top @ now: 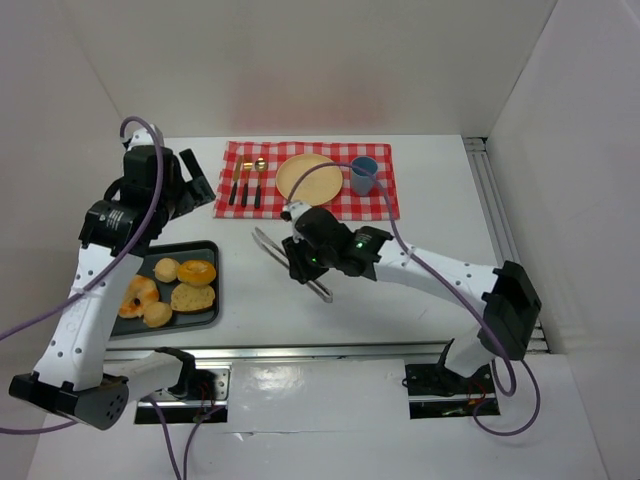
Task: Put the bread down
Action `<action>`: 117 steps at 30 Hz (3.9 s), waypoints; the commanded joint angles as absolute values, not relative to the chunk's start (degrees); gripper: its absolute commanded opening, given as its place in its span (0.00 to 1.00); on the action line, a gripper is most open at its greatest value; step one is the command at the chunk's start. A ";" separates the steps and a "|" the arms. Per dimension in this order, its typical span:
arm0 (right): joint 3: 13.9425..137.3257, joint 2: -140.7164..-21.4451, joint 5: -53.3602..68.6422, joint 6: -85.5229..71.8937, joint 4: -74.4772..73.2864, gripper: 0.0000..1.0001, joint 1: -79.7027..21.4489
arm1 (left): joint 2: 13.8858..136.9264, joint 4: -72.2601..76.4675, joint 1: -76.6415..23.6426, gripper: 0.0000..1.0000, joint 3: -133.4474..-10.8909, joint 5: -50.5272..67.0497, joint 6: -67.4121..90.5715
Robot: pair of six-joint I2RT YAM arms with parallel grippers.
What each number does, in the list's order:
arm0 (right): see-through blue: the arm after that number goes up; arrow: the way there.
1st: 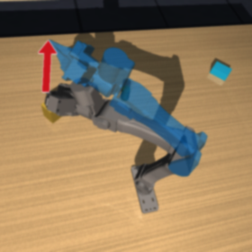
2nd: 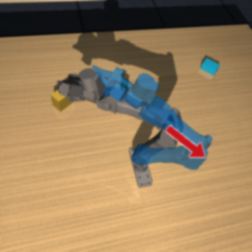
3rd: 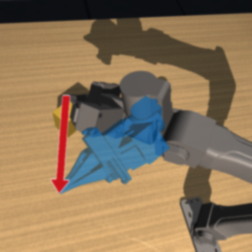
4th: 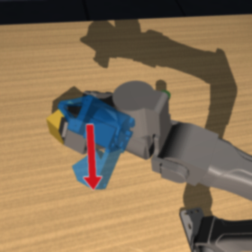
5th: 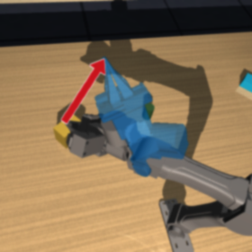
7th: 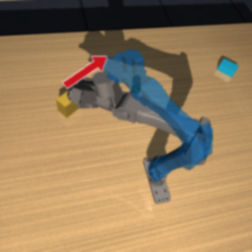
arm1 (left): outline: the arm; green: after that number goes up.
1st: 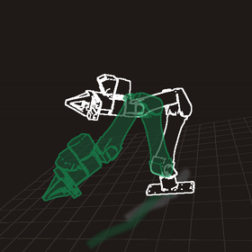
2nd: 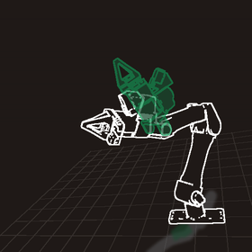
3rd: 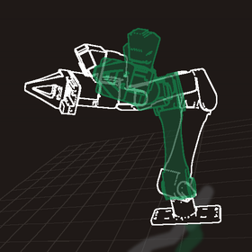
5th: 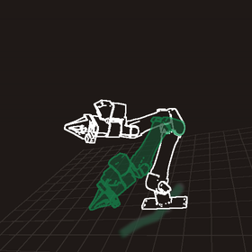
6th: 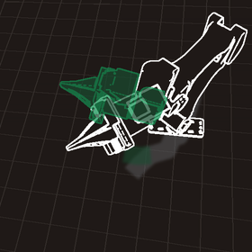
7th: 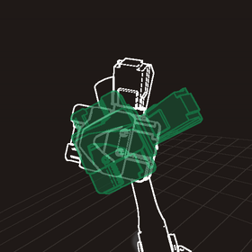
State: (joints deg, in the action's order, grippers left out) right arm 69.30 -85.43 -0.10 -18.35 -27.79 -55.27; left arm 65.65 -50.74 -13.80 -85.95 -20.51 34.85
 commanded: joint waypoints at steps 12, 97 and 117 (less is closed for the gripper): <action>89.38 -99.31 -1.40 -17.67 -29.00 0.51 -62.83 | 60.03 -51.77 -8.36 0.99 -90.62 -22.32 33.22; 96.67 -106.07 -18.63 -7.65 -22.51 0.22 -38.15 | 59.06 -50.63 -2.20 0.99 -86.31 -16.70 31.11; 96.77 -113.47 -16.44 -6.06 -19.60 0.22 -33.48 | 62.58 -50.63 -1.67 0.99 -84.20 -12.30 29.79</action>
